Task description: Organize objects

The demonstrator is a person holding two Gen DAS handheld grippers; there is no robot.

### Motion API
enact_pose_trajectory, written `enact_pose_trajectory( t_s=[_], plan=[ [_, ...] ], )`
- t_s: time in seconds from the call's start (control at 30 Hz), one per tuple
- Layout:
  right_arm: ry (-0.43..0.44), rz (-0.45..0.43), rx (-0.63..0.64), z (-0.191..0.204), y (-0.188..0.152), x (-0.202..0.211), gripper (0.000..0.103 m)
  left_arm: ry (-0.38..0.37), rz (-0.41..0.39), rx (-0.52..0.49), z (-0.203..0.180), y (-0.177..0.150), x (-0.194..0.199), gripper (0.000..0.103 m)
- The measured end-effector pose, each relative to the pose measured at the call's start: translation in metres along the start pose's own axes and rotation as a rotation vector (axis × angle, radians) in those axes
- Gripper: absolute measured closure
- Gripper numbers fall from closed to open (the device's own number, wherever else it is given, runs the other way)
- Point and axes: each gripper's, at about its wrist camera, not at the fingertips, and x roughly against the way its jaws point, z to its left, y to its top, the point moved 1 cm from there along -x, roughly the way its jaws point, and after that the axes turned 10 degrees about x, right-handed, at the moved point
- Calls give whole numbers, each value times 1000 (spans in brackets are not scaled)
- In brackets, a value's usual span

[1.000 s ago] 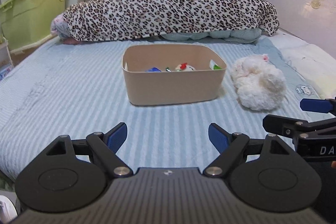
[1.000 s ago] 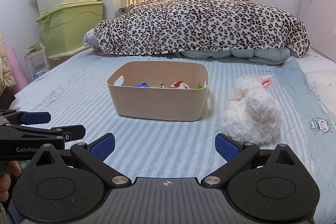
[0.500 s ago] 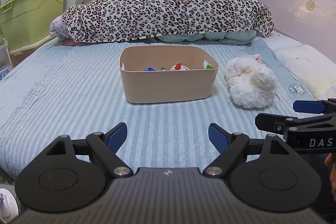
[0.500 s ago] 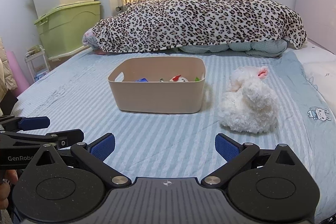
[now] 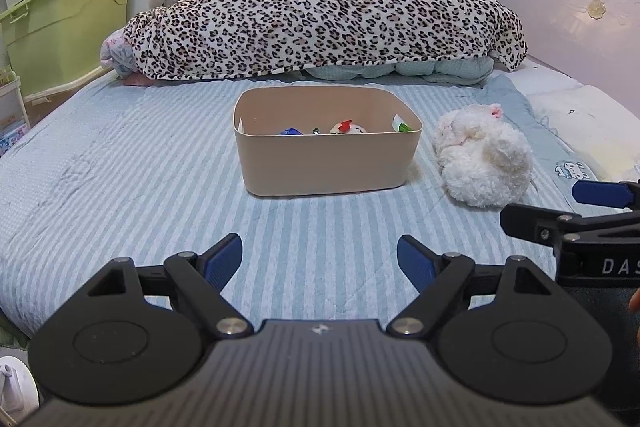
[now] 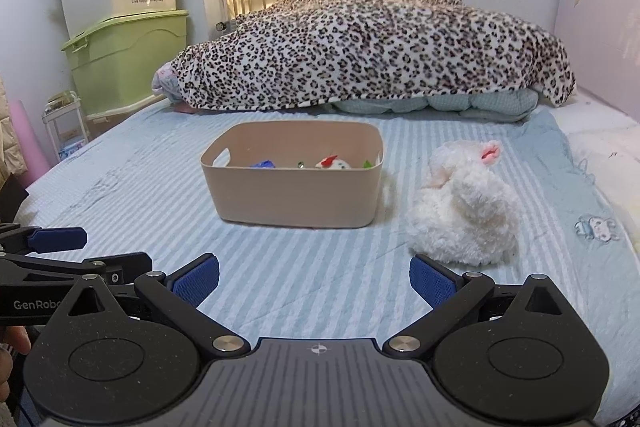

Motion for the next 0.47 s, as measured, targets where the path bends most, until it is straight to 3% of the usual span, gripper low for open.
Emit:
enact_pose_trajectory(
  t_s=[0.27, 0.47],
  plan=[
    [-4, -3, 8, 0, 2, 1, 0, -8, 1, 8, 0, 1, -2, 18],
    [11, -3, -3, 0, 2, -1, 0, -18, -3, 28, 1, 2, -2, 12]
  ],
)
